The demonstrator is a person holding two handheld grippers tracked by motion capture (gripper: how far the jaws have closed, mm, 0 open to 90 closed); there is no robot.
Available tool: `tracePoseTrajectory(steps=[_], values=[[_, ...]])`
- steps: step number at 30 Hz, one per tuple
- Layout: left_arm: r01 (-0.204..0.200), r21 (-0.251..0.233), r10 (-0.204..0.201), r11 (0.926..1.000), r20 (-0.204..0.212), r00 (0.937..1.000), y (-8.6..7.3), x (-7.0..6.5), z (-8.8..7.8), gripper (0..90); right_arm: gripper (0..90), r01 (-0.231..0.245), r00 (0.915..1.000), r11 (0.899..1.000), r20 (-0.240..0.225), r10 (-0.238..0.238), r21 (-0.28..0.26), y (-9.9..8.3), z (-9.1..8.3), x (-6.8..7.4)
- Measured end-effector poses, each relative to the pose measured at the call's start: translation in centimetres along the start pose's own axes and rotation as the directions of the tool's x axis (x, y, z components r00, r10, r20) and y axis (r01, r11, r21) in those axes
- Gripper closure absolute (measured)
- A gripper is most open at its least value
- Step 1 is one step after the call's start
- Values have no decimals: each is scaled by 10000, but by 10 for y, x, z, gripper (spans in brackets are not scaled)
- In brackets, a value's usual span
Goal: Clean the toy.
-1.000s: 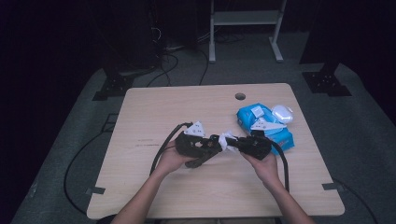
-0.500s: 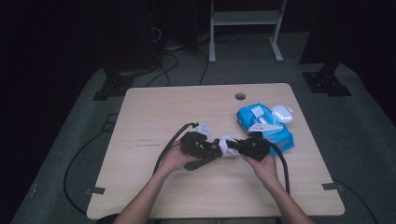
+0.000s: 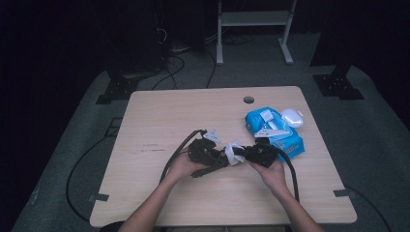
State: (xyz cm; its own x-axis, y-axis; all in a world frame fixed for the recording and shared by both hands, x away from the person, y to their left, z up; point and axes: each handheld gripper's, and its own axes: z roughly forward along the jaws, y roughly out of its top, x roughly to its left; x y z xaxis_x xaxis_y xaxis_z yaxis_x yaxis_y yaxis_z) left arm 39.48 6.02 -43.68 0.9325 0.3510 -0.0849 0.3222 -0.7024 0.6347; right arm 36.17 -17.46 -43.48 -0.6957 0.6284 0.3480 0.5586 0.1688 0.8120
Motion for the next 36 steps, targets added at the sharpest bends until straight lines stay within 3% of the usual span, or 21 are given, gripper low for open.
tracePoseTrajectory(steps=[9,17,23,29,36], values=[[36,-181,-32,9998,233,9997,-1,-2,-1,538,823,-92,9998,9998,-194,88,-193,2,-3,1],[215,-626,-176,9978,618,9979,-4,-3,-15,492,823,-209,9983,9995,-540,196,-220,5,-3,5],[136,-971,-57,9952,808,9967,-4,-5,-25,437,823,-99,9981,9999,-608,101,41,8,3,7],[594,-1243,-477,9905,951,9943,-11,3,-39,400,823,-309,9973,9992,-662,327,269,9,10,2],[1396,-1307,-1229,9816,1279,9841,-24,19,-48,367,823,-392,9961,9980,-768,430,501,8,17,1]])
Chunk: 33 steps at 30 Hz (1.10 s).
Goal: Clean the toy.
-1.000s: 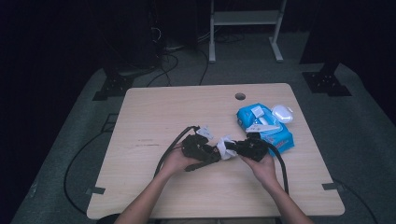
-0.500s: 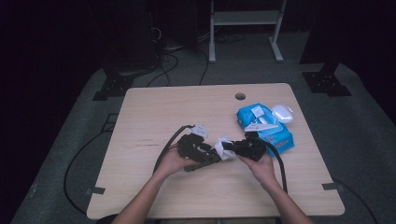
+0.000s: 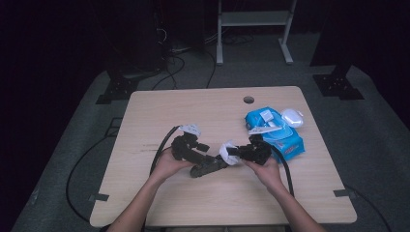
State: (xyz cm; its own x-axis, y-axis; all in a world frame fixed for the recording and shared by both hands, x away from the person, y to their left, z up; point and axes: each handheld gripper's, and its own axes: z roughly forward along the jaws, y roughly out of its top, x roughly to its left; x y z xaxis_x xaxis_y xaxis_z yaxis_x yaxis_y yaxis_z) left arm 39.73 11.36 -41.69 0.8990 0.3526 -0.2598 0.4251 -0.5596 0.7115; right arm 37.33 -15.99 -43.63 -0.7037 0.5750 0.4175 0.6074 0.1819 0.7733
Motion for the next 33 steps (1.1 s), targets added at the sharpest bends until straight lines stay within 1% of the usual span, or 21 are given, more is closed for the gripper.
tracePoseTrajectory(steps=[1,3,5,8,9,11,12,13,14,15,18,20,21,22,24,26,28,33], values=[[154,69,-154,9999,53,9999,-2,3,1,353,822,56,10000,10000,54,-56,71,0,1,0],[492,210,-499,9986,323,9982,-6,8,5,345,821,286,9994,9995,208,-290,163,0,1,2],[720,154,-727,9973,517,9960,-9,10,7,333,821,415,9986,9988,316,-423,240,0,0,4],[685,448,-706,9966,478,9964,-11,10,12,324,821,547,9978,9978,364,-560,374,0,0,5],[796,403,-817,9960,531,9952,-11,10,13,319,820,591,9974,9973,389,-608,432,0,-1,5],[1034,101,-1038,9946,758,9917,-12,13,11,327,820,648,9969,9967,409,-668,488,0,-1,5],[1107,-9,-1103,9939,790,9908,-12,15,9,328,820,663,9968,9965,418,-684,502,-1,-1,5],[1141,-63,-1132,9934,797,9904,-12,15,8,328,820,670,9967,9964,418,-692,512,-1,-1,5],[1122,-52,-1116,9937,672,9915,-12,16,6,329,820,666,9968,9964,412,-688,521,-1,-1,5],[1139,-30,-1135,9935,638,9915,-12,16,6,329,819,662,9969,9964,398,-684,536,-1,-1,5],[1372,-122,-1361,9905,623,9887,-14,18,4,329,820,677,9970,9962,338,-696,545,0,-2,5],[1445,-57,-1439,9895,554,9880,-16,19,5,328,820,624,9977,9968,243,-637,495,0,-3,6],[1454,-25,-1450,9894,547,9879,-16,20,5,324,820,570,9982,9974,155,-577,434,1,-4,7],[1547,-51,-1541,9879,613,9861,-17,21,6,311,820,535,9985,9978,60,-538,387,1,-4,7],[1551,-85,-1543,9879,648,9859,-17,20,6,310,820,556,9985,9978,-35,-555,368,1,-3,9],[1448,-64,-1442,9894,559,9880,-17,19,6,308,820,587,9983,9970,5,-588,511,0,0,9],[1387,-109,-1380,9903,500,9892,-16,17,6,307,821,530,9986,9973,-16,-530,518,0,1,8],[1217,-84,-1211,9925,567,9910,-17,12,7,308,821,830,9964,9946,126,-839,628,0,0,12]])
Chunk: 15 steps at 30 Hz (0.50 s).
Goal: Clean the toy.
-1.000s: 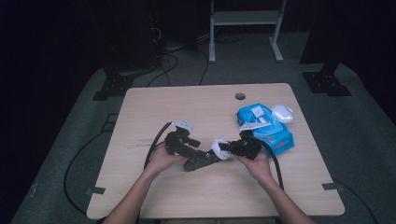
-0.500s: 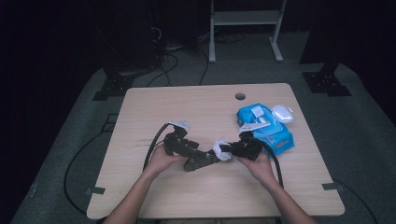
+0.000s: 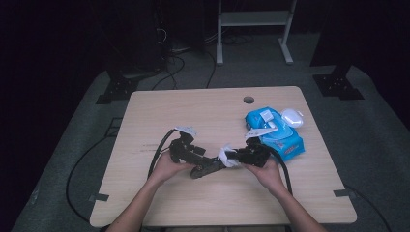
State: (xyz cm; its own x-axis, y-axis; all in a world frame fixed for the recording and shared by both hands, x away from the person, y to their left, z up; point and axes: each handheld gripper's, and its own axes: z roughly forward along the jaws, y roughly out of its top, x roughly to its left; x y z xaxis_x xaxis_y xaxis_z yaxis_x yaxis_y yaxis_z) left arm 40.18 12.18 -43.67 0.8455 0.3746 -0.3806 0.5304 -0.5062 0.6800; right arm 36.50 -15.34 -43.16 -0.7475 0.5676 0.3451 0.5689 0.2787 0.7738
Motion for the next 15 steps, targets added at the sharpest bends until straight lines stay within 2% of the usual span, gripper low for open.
tracePoseTrajectory(steps=[5,15], values=[[-443,133,447,9989,-345,9984,1,-10,0,320,821,297,9995,9994,138,-299,168,-1,-3,5],[-311,417,313,9986,-39,9995,-4,-20,11,285,821,682,9974,9972,215,-688,301,-12,-12,14]])
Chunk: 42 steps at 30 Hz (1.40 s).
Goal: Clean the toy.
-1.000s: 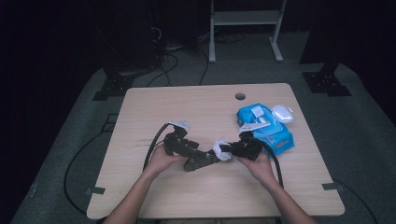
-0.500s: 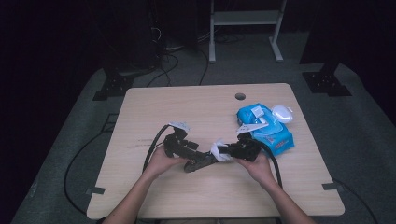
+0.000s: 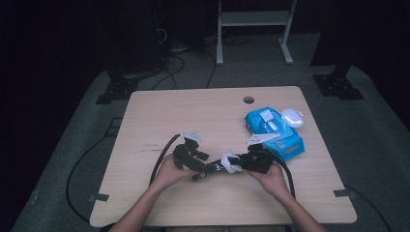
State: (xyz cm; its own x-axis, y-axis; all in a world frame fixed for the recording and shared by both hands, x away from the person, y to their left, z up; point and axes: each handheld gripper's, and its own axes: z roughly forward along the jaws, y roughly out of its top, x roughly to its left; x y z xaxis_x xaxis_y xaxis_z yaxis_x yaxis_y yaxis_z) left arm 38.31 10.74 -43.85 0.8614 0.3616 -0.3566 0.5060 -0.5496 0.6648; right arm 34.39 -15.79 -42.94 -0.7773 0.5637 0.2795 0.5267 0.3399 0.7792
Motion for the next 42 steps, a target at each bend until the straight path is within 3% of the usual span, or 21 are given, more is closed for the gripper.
tracePoseTrajectory(steps=[18,21,26,32,37,41,42], values=[[164,482,-165,9987,11,9999,-5,-5,14,199,820,549,9983,9985,218,-550,43,-16,-6,10],[49,579,-45,9983,-74,10000,-6,-8,18,195,820,530,9985,9986,137,-532,86,-19,-7,10],[-533,904,574,9945,-431,9974,-7,-17,23,194,820,601,9982,9977,69,-603,309,-25,-7,11],[-1144,1471,1289,9825,-926,9873,-9,-29,34,195,819,528,9986,9966,37,-531,632,-32,-6,9],[-1703,2140,2039,9619,-1461,9680,-12,-41,44,195,817,642,9978,9916,64,-654,1123,-40,-3,10],[-1654,2190,2051,9616,-1727,9634,-12,-43,45,195,816,473,9989,9939,-74,-468,995,-42,-11,8],[-1731,2191,2144,9602,-1816,9597,-13,-44,45,195,816,385,9992,9947,-94,-377,950,-43,-14,8]])
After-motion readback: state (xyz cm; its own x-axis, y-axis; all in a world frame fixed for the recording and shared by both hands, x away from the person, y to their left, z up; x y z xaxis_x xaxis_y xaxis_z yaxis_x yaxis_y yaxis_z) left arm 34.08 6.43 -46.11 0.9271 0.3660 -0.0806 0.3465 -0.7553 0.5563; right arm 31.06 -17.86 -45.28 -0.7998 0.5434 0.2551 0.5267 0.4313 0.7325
